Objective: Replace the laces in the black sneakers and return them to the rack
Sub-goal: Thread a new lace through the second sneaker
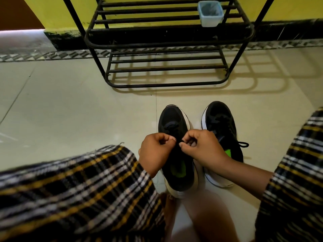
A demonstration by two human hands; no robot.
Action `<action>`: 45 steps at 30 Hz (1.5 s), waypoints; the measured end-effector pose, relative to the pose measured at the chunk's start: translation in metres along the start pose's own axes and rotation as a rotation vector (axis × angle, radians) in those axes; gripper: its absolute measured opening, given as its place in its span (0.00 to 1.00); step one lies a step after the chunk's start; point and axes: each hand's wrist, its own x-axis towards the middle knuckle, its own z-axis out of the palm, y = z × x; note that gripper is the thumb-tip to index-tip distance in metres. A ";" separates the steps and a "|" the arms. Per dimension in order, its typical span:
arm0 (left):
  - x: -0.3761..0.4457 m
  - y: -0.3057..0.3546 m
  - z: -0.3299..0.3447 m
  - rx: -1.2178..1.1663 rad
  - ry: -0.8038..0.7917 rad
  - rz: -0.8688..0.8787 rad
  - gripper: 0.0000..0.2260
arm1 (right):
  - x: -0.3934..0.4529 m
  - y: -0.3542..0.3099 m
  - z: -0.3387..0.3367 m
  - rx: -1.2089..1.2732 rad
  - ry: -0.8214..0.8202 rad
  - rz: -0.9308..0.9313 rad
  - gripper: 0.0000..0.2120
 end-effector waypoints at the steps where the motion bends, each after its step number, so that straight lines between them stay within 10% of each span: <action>1: -0.001 -0.001 0.001 -0.007 0.001 0.013 0.12 | 0.000 0.001 0.000 0.004 0.002 0.004 0.04; 11: -0.003 -0.009 0.005 0.190 0.045 0.241 0.02 | 0.000 0.004 0.001 0.108 -0.006 0.041 0.05; 33: 0.000 -0.009 0.008 -0.074 -0.001 0.032 0.07 | 0.001 -0.007 -0.006 -0.140 -0.122 -0.069 0.06; 45: 0.000 -0.009 0.003 0.145 -0.004 0.198 0.03 | -0.001 0.001 0.000 0.262 -0.137 0.117 0.05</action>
